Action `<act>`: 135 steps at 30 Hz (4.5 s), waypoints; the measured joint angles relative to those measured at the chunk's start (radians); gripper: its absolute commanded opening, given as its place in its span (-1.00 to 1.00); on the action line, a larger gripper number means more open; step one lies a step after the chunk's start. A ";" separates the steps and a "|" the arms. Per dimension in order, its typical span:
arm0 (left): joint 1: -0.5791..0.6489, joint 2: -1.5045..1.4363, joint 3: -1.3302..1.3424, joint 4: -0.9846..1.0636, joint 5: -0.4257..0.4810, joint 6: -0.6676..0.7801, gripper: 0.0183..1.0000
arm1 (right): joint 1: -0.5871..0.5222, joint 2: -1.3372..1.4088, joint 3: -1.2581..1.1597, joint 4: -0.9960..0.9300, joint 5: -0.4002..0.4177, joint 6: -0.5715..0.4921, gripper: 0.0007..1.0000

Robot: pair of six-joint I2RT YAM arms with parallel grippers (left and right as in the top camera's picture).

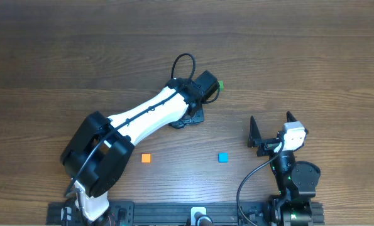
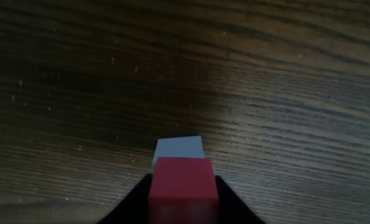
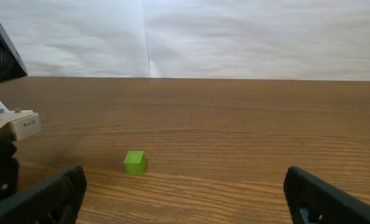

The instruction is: Stack Cubes

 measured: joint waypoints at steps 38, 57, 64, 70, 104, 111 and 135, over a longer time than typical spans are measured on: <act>-0.047 -0.584 -0.490 -0.003 -0.066 -0.015 0.92 | 0.000 0.000 0.000 0.000 0.000 0.000 0.99; -0.021 -0.588 -0.716 0.175 -0.005 -0.015 0.84 | 0.000 0.000 0.000 0.000 0.000 0.000 0.98; -0.021 -0.588 -0.752 0.202 0.014 -0.014 0.51 | 0.000 0.000 0.000 0.000 0.000 0.000 0.99; -0.021 -0.588 -0.752 0.204 0.022 -0.014 0.29 | 0.000 0.000 0.000 0.000 0.000 0.001 0.99; -0.021 -0.588 -0.752 0.182 0.004 0.001 -0.14 | 0.000 0.000 0.000 0.000 0.000 0.000 0.98; -0.003 -0.588 -0.753 0.178 -0.007 0.001 -0.18 | 0.000 0.000 0.000 0.000 0.000 0.000 0.99; 0.003 -0.588 -0.753 0.201 -0.010 0.001 -0.66 | 0.000 0.000 0.000 0.000 0.000 0.000 0.98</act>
